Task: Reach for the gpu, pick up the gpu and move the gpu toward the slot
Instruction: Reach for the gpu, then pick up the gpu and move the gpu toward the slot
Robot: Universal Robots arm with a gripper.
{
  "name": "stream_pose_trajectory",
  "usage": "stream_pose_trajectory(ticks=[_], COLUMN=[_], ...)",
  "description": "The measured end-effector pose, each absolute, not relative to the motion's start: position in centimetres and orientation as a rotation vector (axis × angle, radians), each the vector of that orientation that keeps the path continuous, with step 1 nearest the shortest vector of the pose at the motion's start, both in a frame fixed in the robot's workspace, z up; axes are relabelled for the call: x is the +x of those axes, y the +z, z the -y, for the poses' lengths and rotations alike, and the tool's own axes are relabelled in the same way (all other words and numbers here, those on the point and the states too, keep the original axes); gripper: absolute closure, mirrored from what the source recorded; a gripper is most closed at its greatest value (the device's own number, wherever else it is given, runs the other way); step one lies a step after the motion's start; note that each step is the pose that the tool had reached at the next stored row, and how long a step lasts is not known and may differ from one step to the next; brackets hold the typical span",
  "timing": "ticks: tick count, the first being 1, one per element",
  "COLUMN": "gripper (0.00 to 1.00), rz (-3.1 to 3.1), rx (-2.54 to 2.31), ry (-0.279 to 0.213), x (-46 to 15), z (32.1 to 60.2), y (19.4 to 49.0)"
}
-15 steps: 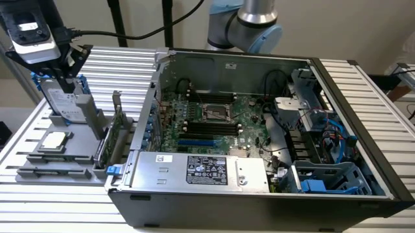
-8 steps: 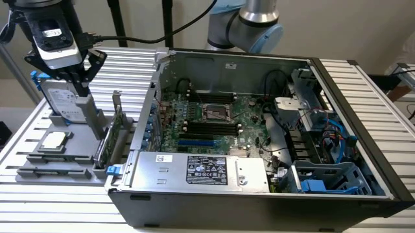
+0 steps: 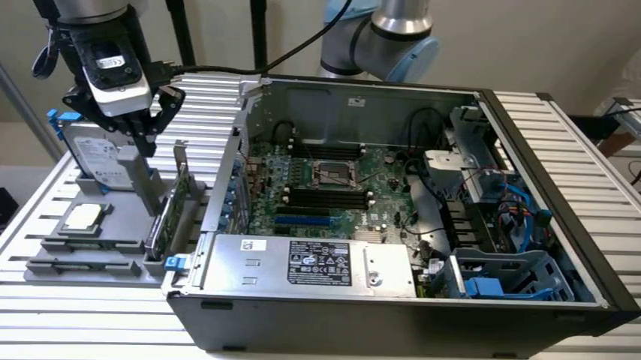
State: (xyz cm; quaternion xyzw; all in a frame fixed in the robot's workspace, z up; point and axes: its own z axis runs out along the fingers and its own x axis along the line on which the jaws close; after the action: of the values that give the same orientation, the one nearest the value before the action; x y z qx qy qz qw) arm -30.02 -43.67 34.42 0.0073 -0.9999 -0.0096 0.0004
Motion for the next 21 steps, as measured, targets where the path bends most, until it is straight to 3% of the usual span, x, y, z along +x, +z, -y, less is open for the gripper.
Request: stream_pose_trajectory(ticks=[21], gripper=[0.89], rz=[3.142], rx=[0.003], ry=[-0.021], x=[-29.64], z=[43.83], y=[33.79])
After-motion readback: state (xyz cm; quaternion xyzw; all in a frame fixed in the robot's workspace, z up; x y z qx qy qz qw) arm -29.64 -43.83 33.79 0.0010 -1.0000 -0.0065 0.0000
